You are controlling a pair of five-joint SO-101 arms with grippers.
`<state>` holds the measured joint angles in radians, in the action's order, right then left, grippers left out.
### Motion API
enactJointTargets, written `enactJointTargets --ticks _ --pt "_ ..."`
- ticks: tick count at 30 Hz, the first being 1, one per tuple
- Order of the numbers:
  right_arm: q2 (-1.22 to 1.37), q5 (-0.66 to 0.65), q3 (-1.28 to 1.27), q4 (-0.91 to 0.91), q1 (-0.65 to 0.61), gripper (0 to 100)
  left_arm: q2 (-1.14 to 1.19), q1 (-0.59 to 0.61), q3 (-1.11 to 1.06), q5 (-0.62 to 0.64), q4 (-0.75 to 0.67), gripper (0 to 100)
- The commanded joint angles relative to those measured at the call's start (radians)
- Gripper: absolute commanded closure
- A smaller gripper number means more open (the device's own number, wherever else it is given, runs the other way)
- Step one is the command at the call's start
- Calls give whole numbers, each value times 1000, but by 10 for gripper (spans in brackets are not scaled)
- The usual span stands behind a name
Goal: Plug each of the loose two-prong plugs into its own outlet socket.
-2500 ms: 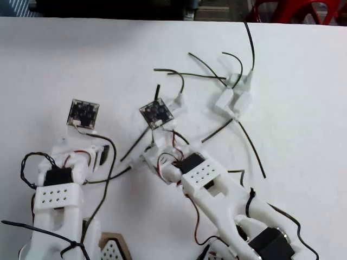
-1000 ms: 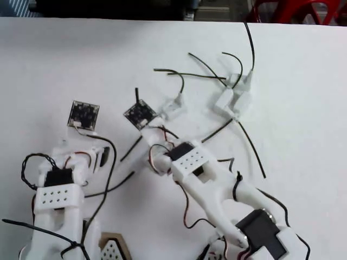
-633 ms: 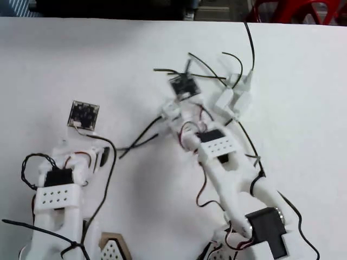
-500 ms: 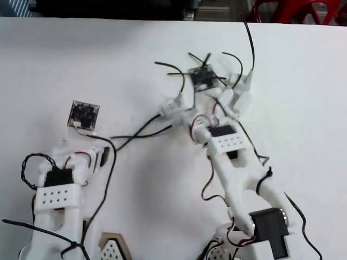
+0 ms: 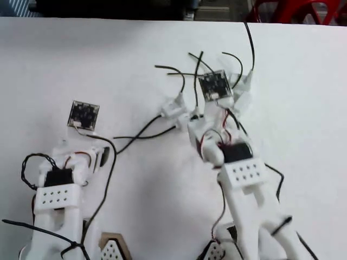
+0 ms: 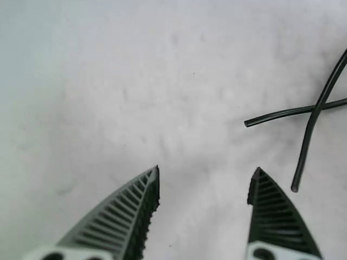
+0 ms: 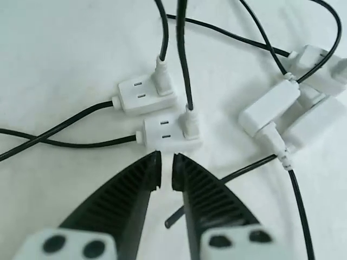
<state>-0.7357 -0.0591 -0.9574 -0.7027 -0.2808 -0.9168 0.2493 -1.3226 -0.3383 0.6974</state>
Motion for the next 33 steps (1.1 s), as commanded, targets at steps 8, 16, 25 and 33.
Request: enactJointTargets --ticks 8,16,25,33 --pt "-621 9 -319 -113 81 981 -30 5 38 9 -25 983" --pt "-951 9 -479 -274 79 981 -315 5 -83 12 -18 978" --pt "-1049 9 -572 -340 81 981 -780 -25 -245 48 129 977" --pt "-1049 9 -684 -338 81 981 -908 -108 -305 46 201 976"
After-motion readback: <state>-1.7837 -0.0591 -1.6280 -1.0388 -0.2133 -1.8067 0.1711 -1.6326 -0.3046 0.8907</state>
